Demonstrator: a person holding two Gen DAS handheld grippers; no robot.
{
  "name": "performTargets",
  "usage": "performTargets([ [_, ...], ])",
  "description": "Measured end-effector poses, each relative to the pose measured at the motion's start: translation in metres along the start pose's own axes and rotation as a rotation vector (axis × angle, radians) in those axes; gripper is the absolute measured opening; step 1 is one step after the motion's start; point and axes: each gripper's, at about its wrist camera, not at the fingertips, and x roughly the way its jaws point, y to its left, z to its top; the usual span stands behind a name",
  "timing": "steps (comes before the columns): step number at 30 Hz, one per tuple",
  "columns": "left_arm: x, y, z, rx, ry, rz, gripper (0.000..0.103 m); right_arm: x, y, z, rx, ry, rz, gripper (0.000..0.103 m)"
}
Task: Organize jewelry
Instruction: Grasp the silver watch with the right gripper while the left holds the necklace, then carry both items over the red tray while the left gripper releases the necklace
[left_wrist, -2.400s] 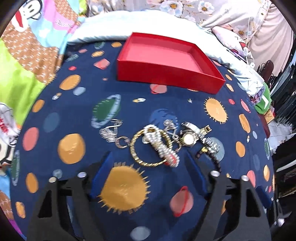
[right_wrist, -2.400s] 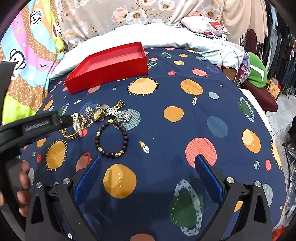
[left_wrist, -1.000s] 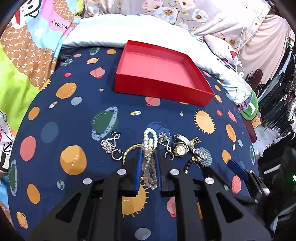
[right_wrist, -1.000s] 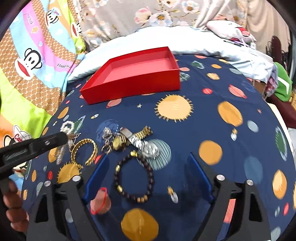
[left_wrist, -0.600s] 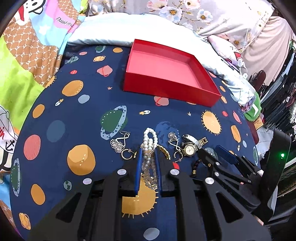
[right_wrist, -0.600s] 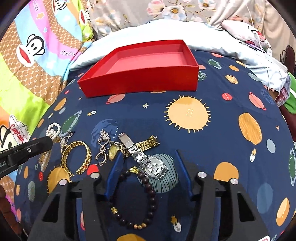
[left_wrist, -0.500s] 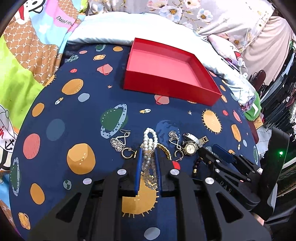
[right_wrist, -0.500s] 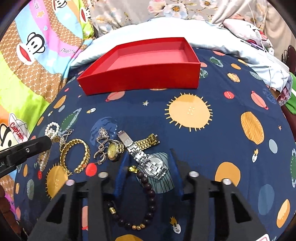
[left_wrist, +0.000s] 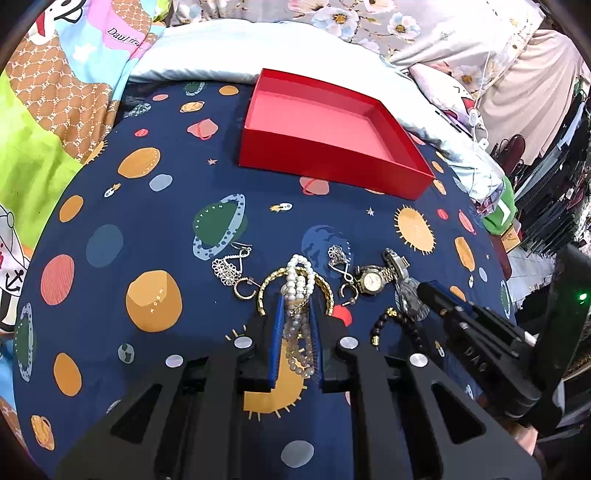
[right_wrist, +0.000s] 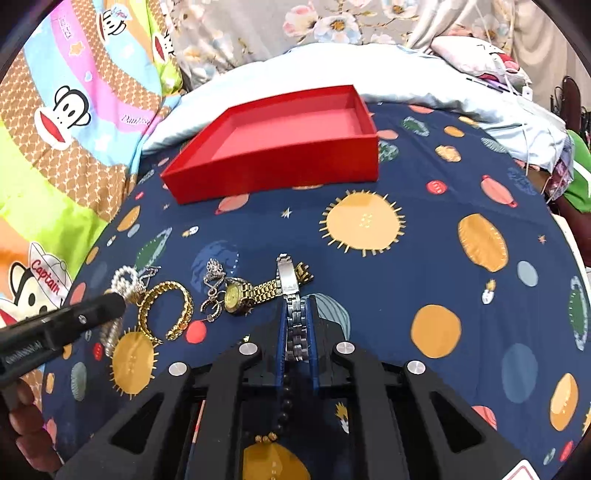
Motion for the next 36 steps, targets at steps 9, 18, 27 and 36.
performTargets([
  [9, -0.010, -0.001, -0.006, 0.004, -0.013, -0.007, 0.013, -0.030, -0.004, 0.004, 0.027, -0.060, -0.002, 0.009],
  [18, -0.027, -0.007, -0.004, 0.028, -0.041, -0.026, 0.013, -0.069, 0.006, 0.018, 0.008, -0.139, 0.004, 0.009],
  [27, -0.037, -0.021, 0.034, 0.093, -0.105, -0.037, 0.013, -0.091, 0.007, 0.059, -0.016, -0.216, 0.011, 0.009],
  [36, -0.015, -0.029, 0.112, 0.128, -0.160, -0.035, 0.013, -0.066, -0.001, 0.138, -0.036, -0.256, 0.044, 0.009],
])
